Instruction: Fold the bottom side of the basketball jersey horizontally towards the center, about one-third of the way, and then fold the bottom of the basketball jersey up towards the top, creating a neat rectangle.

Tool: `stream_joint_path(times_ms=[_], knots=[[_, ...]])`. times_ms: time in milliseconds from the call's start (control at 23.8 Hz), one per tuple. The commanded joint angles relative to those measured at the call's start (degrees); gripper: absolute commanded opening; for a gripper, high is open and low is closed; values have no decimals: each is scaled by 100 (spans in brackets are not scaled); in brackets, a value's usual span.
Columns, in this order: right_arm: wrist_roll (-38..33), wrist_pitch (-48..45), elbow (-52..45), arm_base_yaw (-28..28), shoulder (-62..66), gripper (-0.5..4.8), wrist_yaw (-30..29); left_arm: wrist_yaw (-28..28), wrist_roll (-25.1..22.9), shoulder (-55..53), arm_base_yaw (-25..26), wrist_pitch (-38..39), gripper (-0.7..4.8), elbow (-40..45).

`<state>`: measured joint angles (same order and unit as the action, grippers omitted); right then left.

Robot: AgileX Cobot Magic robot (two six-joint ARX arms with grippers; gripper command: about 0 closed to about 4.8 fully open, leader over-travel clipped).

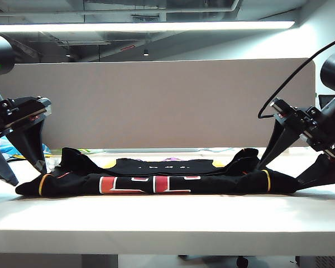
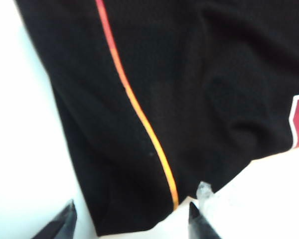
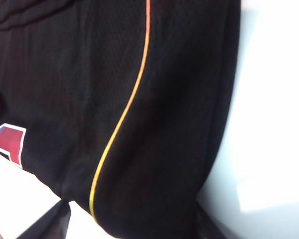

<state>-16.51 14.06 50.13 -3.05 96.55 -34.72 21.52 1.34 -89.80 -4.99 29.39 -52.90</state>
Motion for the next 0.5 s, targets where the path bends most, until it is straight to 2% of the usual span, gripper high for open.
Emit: stream_joint_path(times_ms=[42, 294, 505], knots=[[7, 155, -37, -2, 42, 326, 177, 72, 22, 15, 13, -120, 278, -7], [7, 151, -37, -2, 42, 326, 190, 24, 125, -15, 13, -448, 278, -7], [7, 170, -39, -2, 42, 326, 295, 20, 122, -170, 13, -310, 278, -7]])
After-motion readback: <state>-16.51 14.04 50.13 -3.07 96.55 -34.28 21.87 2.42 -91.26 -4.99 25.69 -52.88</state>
